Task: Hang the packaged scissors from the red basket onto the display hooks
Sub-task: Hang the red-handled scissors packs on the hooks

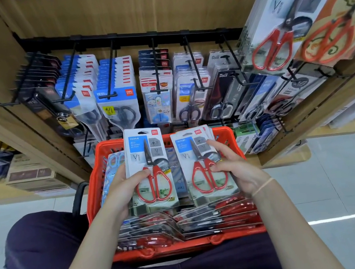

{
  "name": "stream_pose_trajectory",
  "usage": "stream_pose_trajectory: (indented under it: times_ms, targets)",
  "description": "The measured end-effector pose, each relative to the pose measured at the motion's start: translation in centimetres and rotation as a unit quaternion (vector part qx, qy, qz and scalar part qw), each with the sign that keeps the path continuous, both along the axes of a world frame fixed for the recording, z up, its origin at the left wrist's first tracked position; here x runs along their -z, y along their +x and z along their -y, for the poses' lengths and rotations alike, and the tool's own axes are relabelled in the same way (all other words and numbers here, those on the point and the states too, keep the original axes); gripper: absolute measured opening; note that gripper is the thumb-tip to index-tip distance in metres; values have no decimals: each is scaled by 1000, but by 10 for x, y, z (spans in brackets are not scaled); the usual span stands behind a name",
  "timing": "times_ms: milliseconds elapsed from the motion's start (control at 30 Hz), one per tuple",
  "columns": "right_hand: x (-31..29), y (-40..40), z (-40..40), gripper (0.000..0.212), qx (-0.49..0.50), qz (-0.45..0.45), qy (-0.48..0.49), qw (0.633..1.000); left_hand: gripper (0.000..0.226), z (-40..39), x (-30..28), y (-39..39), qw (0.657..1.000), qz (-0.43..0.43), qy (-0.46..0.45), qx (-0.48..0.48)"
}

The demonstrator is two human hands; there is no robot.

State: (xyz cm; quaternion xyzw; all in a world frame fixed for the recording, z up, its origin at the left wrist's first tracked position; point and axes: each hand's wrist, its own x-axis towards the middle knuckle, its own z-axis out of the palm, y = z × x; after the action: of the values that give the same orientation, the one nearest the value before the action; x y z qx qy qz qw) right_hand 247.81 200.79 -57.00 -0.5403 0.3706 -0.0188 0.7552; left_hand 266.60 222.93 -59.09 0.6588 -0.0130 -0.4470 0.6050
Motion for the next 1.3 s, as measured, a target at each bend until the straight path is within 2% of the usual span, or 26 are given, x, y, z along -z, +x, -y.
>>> stream_pose_trajectory:
  times_ms: [133,267,400,433,500,533,633,700,800,833,933,1033,1100,1200,1233,1300]
  targets:
    - [-10,4,0,93,-27,73,35,996,49,1,-1,2,1000,17,-1,3]
    - [-5,20,-18,104,-102,3,0,995,46,6,-4,-1,1000,18,1,8]
    - [-3,27,-35,87,-86,-71,-5,994,42,-4,-1,-1,999,12,32,-3]
    - [-4,28,-37,82,-91,-73,-8,993,41,-6,-1,-1,999,8,32,-6]
    - [-5,30,-38,56,-95,-56,0,994,41,-10,-2,-2,999,2,30,-12]
    - [-4,31,-37,53,-93,-45,11,995,40,-11,-4,-2,999,5,28,-14]
    - [-6,28,-39,54,-78,-23,20,996,39,-15,-8,-2,1000,14,20,-18]
    - [-3,25,-43,66,-68,-11,22,997,38,-19,-11,-2,1000,16,13,-12]
    - [0,23,-47,72,-37,4,43,998,41,-22,-14,-4,1000,16,-3,10]
    - [0,23,-47,72,-30,5,47,998,43,-22,-14,-4,1000,15,-6,16]
    - [-2,22,-49,52,-14,13,46,999,46,-18,-14,-9,1000,8,-24,17]
    - [-6,26,-58,64,-4,10,26,1000,40,-11,-20,-18,998,-13,-58,5]
    - [-12,28,-66,54,-6,15,0,1000,44,-7,-25,-26,997,-31,-76,2]
    - [-18,27,-76,31,-6,18,-40,999,77,-1,-22,-36,995,-35,-92,10]
    - [-20,26,-78,27,-6,18,-54,998,80,0,-22,-39,994,-36,-100,8]
    - [-21,24,-79,22,3,23,-76,997,73,3,-24,-45,994,-23,-108,6]
